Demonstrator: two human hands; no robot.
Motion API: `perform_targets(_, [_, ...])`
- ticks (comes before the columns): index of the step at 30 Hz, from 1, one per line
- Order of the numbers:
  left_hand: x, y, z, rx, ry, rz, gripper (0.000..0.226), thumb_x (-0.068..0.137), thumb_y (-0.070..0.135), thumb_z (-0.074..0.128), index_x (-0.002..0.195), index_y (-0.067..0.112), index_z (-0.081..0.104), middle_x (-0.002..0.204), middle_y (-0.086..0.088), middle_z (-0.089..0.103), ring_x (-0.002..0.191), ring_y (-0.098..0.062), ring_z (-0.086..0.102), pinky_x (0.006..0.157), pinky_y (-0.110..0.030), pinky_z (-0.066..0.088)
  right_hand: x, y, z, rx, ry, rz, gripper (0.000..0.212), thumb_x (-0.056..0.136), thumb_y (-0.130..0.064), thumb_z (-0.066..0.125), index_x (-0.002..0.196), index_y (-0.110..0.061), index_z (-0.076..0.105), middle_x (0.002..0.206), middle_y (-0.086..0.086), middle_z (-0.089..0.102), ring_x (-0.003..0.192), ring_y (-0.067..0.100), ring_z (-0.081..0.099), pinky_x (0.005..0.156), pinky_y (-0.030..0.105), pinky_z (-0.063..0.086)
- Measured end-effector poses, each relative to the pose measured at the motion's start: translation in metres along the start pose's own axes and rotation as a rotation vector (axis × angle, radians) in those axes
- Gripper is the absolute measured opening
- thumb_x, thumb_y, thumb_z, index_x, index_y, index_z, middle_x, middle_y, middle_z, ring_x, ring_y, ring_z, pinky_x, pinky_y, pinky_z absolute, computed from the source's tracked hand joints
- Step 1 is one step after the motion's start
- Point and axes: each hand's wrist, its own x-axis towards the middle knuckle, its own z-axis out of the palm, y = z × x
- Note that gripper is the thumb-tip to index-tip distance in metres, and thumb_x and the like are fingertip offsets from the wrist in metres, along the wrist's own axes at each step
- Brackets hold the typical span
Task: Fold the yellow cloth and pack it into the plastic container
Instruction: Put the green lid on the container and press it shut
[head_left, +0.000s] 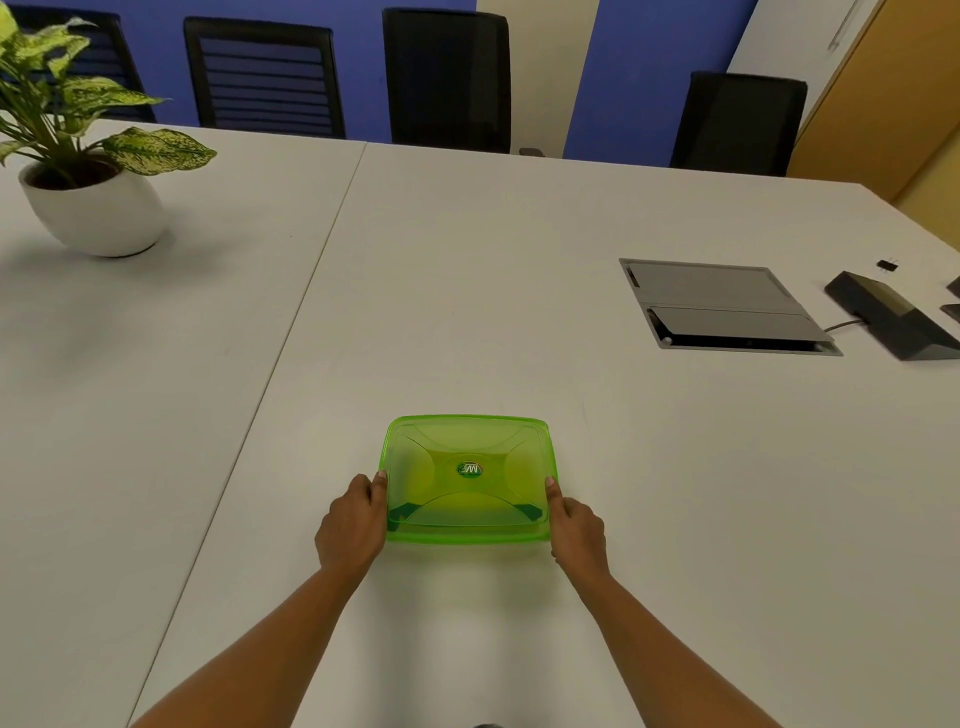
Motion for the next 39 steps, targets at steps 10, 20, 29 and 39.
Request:
perform_targets(10, [0.028,0.036,0.002,-0.122,0.001,0.12,0.047,0.095,0.039,0.04,0.131,0.008,0.041,0.133,-0.019,0.046,0.121,-0.036,0.047,0.095,-0.046,0.04,0.038,-0.02,-0.003,0.016,0.021,-0.003,0.047,0.096,-0.048,0.031,0.089,-0.007,0.053,0.108,0.018,0.061,0.101,0.032,0.054,0.082,0.036,0.04])
perform_targets(20, [0.059,0.044,0.005,-0.08,-0.081,0.075,0.044,0.098,0.037,0.032,0.123,0.004,0.046,0.124,-0.022,0.054,0.114,-0.038,0.051,0.089,-0.041,0.039,0.064,-0.033,0.007,0.063,-0.019,0.026,0.045,0.097,-0.047,0.026,0.077,-0.012,0.045,0.086,0.009,0.056,0.09,0.029,0.049,0.077,0.034,0.034])
perform_targets(29, [0.062,0.045,0.013,-0.052,-0.01,0.059,0.029,0.099,0.034,0.026,0.091,0.008,0.038,0.099,-0.022,0.062,0.083,-0.035,0.053,0.07,-0.037,0.036,0.069,-0.03,0.01,-0.008,-0.05,0.046,0.063,0.096,-0.053,0.021,0.102,-0.006,0.061,0.112,0.018,0.062,0.108,0.034,0.053,0.089,0.039,0.039])
perform_targets(39, [0.062,0.046,0.015,-0.024,0.021,0.088,0.028,0.099,0.033,0.024,0.088,0.008,0.032,0.093,-0.026,0.062,0.084,-0.039,0.057,0.067,-0.037,0.037,0.069,-0.031,0.009,-0.018,-0.051,0.043,0.065,0.095,-0.054,0.021,0.098,-0.005,0.064,0.109,0.02,0.063,0.108,0.037,0.054,0.096,0.045,0.044])
